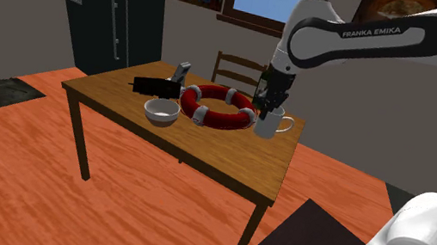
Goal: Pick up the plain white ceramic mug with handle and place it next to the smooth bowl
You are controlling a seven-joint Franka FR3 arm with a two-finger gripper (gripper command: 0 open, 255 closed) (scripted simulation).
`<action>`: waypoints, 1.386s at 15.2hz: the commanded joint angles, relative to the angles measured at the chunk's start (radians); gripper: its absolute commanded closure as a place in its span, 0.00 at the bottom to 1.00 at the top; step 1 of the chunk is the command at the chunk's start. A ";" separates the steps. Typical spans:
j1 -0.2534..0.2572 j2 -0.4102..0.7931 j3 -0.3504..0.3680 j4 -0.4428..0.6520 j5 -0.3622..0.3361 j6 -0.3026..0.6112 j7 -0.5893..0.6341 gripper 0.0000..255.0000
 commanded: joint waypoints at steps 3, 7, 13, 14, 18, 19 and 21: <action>0.018 0.145 0.037 0.146 0.000 -0.001 0.055 1.00; 0.036 0.288 0.067 0.305 -0.012 -0.019 0.109 1.00; 0.073 0.516 0.098 0.591 -0.045 -0.081 0.183 1.00; 0.081 0.557 0.101 0.647 -0.051 -0.096 0.194 1.00; 0.089 0.603 0.103 0.670 -0.059 -0.074 0.206 1.00; 0.089 0.604 0.103 0.658 -0.059 -0.062 0.207 1.00; 0.089 0.608 0.103 0.637 -0.061 -0.036 0.208 1.00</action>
